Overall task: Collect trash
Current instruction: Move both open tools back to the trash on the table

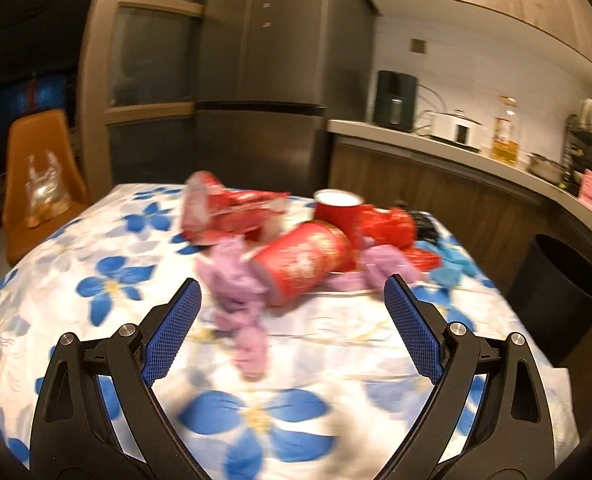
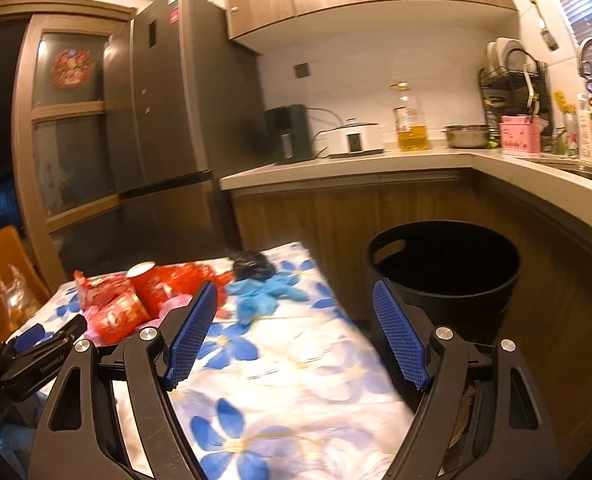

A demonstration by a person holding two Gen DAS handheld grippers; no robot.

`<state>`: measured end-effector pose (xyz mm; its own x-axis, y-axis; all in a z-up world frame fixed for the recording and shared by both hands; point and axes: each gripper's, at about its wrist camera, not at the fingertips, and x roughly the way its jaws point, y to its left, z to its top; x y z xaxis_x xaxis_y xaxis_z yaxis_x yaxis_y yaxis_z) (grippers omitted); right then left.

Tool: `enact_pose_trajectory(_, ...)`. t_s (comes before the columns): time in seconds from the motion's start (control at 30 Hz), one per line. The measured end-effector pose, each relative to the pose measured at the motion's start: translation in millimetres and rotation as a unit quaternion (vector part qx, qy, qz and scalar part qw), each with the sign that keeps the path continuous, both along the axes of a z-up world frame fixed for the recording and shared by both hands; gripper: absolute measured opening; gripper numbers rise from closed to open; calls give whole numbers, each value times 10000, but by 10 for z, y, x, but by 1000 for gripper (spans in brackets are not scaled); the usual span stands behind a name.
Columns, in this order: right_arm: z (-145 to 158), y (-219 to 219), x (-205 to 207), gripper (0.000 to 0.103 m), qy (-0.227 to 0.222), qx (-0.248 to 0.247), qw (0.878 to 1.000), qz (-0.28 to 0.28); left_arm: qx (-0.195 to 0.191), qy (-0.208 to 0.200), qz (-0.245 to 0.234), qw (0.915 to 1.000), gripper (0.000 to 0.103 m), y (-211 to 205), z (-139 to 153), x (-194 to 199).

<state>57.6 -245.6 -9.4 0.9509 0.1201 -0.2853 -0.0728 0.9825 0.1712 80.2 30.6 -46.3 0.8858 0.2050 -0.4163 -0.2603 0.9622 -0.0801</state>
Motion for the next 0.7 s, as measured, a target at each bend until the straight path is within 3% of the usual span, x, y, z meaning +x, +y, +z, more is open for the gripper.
enact_pose_trajectory(0.4, -123, 544, 240, 78, 141, -125, 9986, 488, -13, 267, 444, 9987, 88, 503, -137, 292)
enact_pose_trajectory(0.53, -128, 711, 317, 78, 137, -194, 9978, 612, -214, 508, 473, 9974, 79, 659, -193, 490)
enact_pose_trajectory(0.7, -152, 933, 433, 78, 174, -255, 9962, 817, -403, 948, 365, 9940, 56, 740, -342, 667)
